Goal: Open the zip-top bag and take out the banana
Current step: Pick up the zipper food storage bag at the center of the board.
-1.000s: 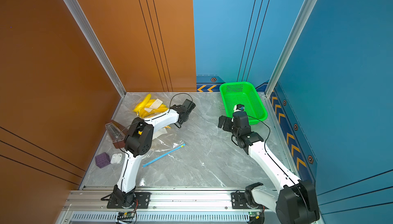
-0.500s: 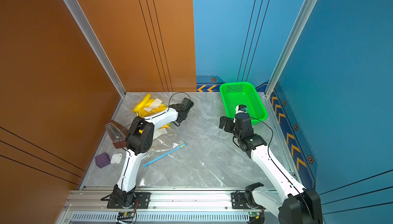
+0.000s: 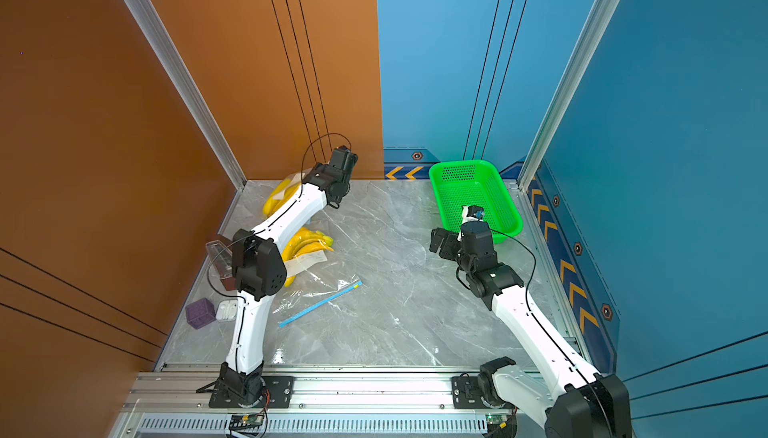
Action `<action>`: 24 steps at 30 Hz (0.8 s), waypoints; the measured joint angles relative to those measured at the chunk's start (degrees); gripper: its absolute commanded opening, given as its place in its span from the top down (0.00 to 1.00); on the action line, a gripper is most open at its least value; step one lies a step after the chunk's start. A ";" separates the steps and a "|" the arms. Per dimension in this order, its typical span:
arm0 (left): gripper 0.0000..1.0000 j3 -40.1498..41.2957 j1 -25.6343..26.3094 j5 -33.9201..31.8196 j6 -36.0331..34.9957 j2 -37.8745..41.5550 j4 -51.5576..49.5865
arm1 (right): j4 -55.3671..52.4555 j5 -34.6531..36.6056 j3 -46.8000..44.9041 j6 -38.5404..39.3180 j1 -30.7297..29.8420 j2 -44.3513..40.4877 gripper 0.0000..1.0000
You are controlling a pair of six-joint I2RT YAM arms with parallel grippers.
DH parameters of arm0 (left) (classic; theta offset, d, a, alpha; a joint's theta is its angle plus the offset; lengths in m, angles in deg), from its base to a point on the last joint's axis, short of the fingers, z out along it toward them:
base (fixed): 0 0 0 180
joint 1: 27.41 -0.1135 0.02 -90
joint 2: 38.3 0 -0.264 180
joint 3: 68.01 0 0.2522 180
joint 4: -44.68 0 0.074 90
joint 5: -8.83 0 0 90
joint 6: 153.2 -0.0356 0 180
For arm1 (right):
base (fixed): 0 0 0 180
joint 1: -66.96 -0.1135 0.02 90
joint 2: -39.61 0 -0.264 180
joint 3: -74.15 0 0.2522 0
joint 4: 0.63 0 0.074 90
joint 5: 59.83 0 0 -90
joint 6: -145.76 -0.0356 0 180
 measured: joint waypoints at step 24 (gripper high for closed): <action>1.00 20.55 23.54 31.12 -1.29 16.70 -0.94 | -4.50 2.16 -1.84 3.43 0.17 -9.27 0.00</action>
